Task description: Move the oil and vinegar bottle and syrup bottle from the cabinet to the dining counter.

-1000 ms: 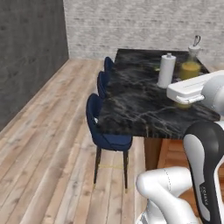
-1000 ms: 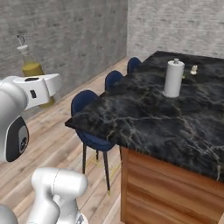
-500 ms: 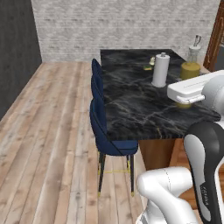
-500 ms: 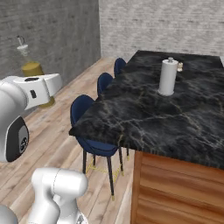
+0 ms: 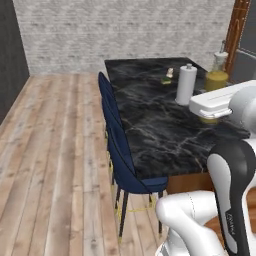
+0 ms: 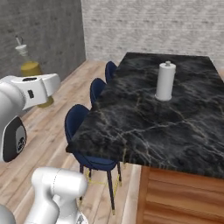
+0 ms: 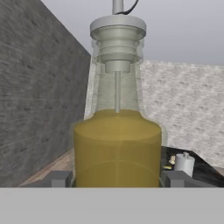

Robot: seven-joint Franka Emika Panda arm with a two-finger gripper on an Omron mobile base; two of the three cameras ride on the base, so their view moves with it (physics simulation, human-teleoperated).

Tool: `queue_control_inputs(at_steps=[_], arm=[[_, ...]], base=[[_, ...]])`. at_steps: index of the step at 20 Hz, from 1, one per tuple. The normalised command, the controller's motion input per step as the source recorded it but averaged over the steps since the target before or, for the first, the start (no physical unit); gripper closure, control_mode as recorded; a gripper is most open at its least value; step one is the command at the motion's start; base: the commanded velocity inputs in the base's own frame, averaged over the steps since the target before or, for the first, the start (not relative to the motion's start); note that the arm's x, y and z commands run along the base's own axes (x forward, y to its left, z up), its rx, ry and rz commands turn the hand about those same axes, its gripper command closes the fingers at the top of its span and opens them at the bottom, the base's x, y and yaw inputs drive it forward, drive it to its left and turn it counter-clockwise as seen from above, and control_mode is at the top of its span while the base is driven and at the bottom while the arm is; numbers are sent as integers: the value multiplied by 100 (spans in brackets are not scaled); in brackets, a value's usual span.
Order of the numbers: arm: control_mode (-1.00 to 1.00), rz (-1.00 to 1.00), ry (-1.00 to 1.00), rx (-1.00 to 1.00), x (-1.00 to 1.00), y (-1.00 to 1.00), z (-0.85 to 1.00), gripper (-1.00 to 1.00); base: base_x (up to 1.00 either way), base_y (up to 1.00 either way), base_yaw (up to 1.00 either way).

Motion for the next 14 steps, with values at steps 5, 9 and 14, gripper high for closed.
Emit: queue_control_inputs(at_steps=[5,9,14], arm=[[100,0,0,0,0,0,0,100],[100,0,0,0,0,0,0,100],[-100,1,6,1,30,-3,-20,100]], base=[[56,-3,-4],[42,-6,0],[18,0,0]])
